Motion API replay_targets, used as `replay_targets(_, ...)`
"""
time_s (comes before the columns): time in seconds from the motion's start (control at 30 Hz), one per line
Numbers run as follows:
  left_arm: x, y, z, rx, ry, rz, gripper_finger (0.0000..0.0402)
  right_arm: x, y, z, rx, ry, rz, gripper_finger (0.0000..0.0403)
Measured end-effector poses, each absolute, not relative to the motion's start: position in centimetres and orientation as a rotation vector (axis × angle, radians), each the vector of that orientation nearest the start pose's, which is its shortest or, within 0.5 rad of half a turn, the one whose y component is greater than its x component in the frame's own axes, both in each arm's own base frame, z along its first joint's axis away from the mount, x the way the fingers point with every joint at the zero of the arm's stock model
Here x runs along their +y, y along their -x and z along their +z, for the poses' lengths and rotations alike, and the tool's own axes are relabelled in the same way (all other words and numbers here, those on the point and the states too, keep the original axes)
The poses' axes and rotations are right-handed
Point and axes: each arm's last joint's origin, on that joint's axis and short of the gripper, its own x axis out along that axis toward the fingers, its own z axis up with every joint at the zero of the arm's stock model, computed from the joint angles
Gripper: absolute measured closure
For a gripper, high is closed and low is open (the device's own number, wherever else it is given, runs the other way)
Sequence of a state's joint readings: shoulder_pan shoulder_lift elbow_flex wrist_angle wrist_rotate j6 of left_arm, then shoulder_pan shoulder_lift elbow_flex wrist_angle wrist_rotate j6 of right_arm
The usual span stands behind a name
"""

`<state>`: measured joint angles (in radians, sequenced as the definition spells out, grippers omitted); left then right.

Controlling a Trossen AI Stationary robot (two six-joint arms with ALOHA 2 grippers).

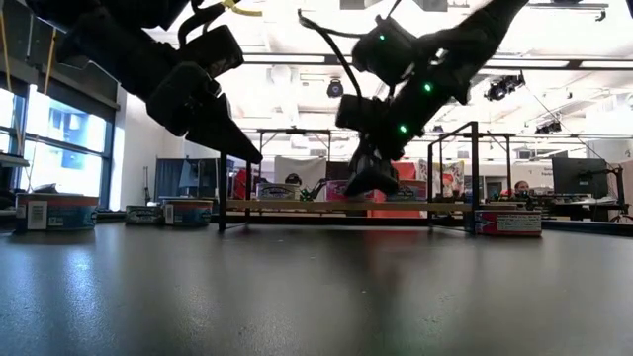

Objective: Stack canned seafood by type on shelf
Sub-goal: Put the red tuna can on the shelf aligned with the other red tuna can, then put the green tuna can on the shelf aligned with the other green tuna can

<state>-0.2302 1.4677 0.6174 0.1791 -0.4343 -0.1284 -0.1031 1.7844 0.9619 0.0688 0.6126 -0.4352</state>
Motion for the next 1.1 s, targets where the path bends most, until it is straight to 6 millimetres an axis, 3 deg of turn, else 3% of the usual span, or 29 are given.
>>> replay_targets(0.3,-5.1,-26.9,16.3,0.621,-0.095,0.235,0.0401,-7.5,-35.7,17.7,0.861,0.523,-0.574,0.0142)
replay_targets(0.47,-5.0,-26.9,16.3,0.623,-0.096,0.235,0.0401,-7.3,-36.4,18.9,0.819,0.505,-0.578,0.0142)
replay_targets(0.73,-5.6,-26.5,16.0,0.644,-0.084,0.26,0.0401,-2.8,-36.5,21.4,0.662,0.347,-0.413,0.0142)
replay_targets(1.1,-7.0,-25.5,17.2,0.567,-0.144,0.392,0.0401,6.0,-33.6,17.7,0.707,0.073,-0.17,0.0142)
